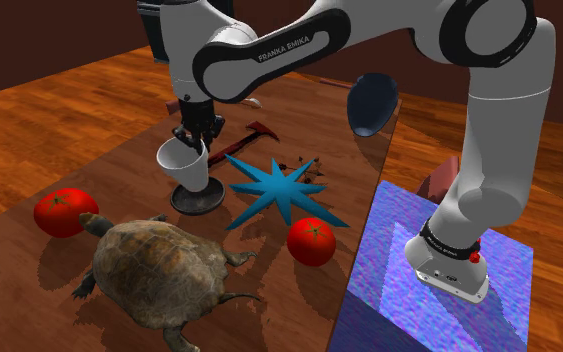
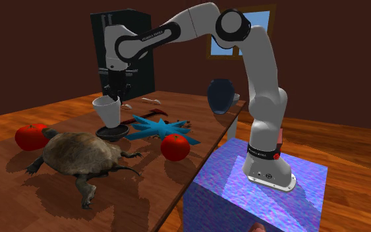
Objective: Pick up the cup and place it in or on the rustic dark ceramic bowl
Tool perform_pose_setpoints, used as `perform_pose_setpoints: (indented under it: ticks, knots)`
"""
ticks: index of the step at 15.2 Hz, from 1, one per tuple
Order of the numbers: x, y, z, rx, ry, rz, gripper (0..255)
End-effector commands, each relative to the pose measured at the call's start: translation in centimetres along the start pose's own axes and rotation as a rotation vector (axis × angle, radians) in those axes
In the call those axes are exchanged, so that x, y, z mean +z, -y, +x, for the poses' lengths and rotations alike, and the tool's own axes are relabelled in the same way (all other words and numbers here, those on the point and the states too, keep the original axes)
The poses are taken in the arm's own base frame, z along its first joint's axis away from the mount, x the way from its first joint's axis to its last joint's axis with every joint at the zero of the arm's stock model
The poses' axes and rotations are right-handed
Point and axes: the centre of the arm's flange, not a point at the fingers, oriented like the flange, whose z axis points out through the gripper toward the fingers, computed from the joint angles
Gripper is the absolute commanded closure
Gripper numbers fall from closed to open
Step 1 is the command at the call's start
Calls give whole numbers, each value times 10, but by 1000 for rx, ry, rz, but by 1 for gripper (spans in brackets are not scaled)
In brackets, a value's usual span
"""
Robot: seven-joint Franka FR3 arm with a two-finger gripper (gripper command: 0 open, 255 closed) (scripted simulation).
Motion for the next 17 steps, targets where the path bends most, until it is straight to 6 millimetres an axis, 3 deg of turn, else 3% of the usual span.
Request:
perform_pose_setpoints:
  ticks: [1,3,4,9,13,17]
  knots:
    - [0,0,0,0,-1,0,255]
    - [0,0,0,0,-1,0,255]
    - [0,0,0,0,-1,0,0]
    - [0,0,0,0,-1,0,0]
    - [-50,0,0,0,-1,0,0]
    - [-50,0,0,0,-1,0,0]
